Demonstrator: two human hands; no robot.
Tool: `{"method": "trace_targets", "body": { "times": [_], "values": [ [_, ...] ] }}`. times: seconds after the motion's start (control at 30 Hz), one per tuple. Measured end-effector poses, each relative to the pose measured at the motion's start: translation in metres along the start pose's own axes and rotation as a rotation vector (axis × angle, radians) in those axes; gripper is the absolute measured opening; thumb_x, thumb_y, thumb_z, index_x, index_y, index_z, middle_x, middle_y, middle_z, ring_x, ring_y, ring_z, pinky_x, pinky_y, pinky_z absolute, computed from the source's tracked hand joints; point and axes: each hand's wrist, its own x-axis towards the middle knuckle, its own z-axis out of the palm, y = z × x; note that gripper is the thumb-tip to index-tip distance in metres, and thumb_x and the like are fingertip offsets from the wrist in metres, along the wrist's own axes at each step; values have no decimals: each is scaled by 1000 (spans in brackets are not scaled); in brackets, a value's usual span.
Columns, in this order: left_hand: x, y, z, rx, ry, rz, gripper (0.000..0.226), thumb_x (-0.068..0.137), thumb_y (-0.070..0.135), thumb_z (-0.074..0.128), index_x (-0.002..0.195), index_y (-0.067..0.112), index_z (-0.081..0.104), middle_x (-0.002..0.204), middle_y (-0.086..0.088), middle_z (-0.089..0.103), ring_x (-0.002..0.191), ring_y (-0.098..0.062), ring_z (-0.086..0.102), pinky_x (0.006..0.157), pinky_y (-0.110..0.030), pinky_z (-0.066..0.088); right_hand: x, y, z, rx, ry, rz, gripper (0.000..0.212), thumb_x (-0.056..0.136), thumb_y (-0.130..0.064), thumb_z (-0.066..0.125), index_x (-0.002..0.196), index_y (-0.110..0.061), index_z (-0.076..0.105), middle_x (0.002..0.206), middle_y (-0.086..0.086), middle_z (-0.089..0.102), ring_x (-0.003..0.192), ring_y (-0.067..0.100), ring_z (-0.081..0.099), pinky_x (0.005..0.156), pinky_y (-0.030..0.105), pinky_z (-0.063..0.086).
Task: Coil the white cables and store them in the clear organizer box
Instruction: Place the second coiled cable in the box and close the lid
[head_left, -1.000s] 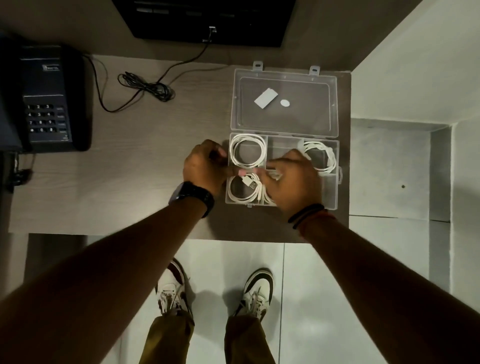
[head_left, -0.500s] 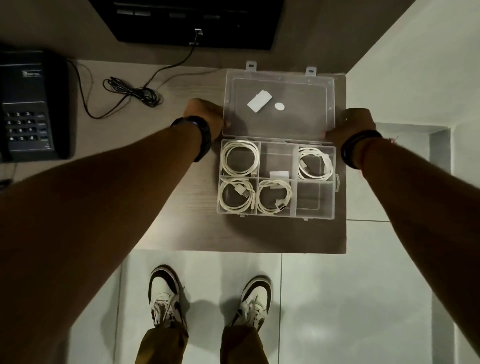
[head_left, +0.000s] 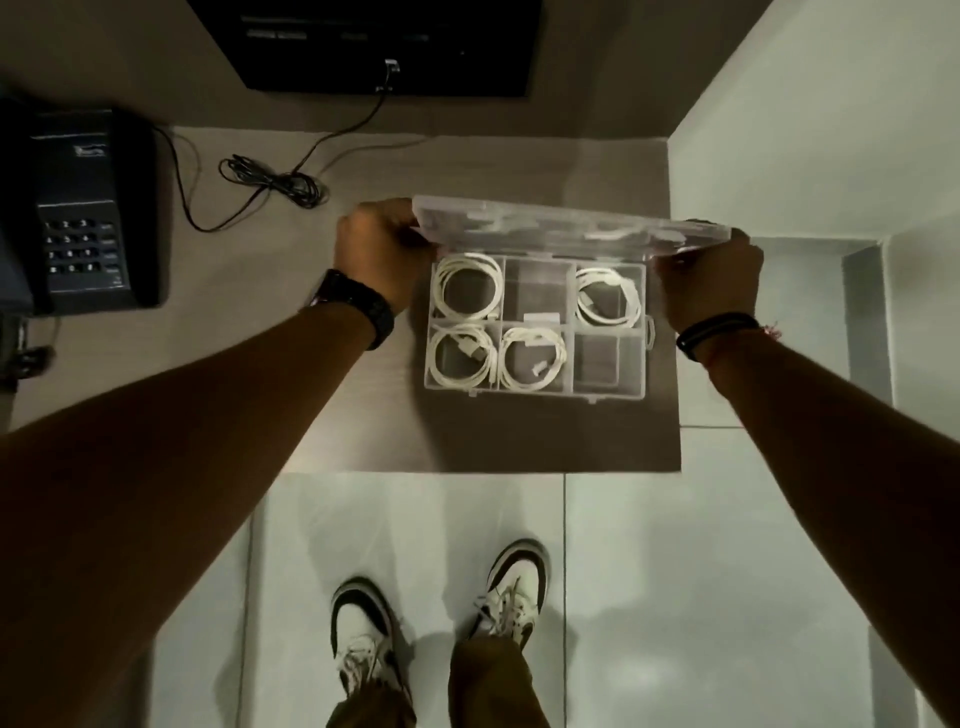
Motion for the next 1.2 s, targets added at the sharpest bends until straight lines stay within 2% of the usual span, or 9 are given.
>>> {"method": "trace_targets", "body": {
  "times": [0.13, 0.27, 0.37, 0.43, 0.57, 0.7, 0.9, 1.07, 1.2],
  "values": [
    [-29, -26, -21, 483, -234, 523, 46, 82, -11, 54, 124, 7, 58, 129, -21, 57, 119, -36, 55, 102, -42, 43, -33, 20, -18, 50, -259, -252, 46, 78, 14, 52, 119, -6, 63, 123, 16, 61, 114, 23, 56, 102, 32, 41],
    [-45, -45, -31, 945, -587, 742, 58, 84, 8, 47, 141, 10, 36, 150, -19, 32, 138, -39, 30, 113, -49, 27, -48, 39, -27, -360, -588, -501, 51, 96, -34, 46, 144, -26, 31, 151, -4, 32, 137, 13, 29, 112, 31, 25],
    [-56, -56, -27, 1104, -693, 645, 73, 85, 35, 44, 148, 15, 14, 158, -12, 10, 145, -30, 8, 119, -43, 10, -59, 42, -26, -513, -612, -538, 78, 79, 14, 50, 147, -15, 26, 155, 16, 21, 142, 30, 21, 111, 41, 30],
    [-63, -58, -21, 1070, -662, 615, 78, 85, 53, 36, 148, 14, 13, 158, -12, 8, 146, -29, 5, 119, -43, 8, -69, 35, -26, -396, -535, -604, 72, 69, 21, 55, 136, -4, 46, 148, 26, 32, 136, 40, 33, 106, 48, 38],
    [-68, -59, -10, 1037, -599, 563, 78, 89, 58, 38, 148, 13, 14, 159, -11, 6, 146, -29, 5, 119, -41, 4, -101, 29, -13, -251, -473, -615, 35, 77, -9, 69, 111, 0, 67, 132, 24, 54, 123, 40, 51, 99, 53, 45],
    [-71, -67, -7, 1069, -558, 556, 74, 93, 52, 38, 149, 17, 5, 159, -8, 1, 146, -26, 0, 117, -38, -3, -121, 40, 2, -236, -491, -525, 64, 83, -43, 66, 132, -4, 51, 149, 17, 35, 141, 29, 26, 114, 44, 22],
    [-77, -68, -4, 1098, -527, 577, 72, 89, 62, 23, 147, 30, -5, 159, -9, -5, 146, -26, -5, 114, -37, -13, -121, 44, 5, -287, -539, -518, 64, 87, -35, 63, 141, -10, 39, 155, 14, 23, 144, 27, 14, 115, 40, 10],
    [-79, -58, 6, 1121, -480, 586, 92, 80, 71, 39, 148, 18, 11, 157, -18, 7, 146, -30, 1, 113, -37, -15, -119, 39, 3, -337, -546, -506, 60, 89, -32, 61, 141, -10, 39, 155, 14, 23, 144, 27, 15, 116, 38, 8],
    [-80, -59, 12, 1064, -456, 554, 80, 86, 57, 49, 147, 14, 20, 156, -19, 15, 145, -32, 9, 117, -40, 6, -119, 39, 5, -393, -506, -544, 55, 89, -34, 54, 135, -4, 47, 148, 20, 36, 139, 35, 29, 114, 44, 16]
  ]
}}
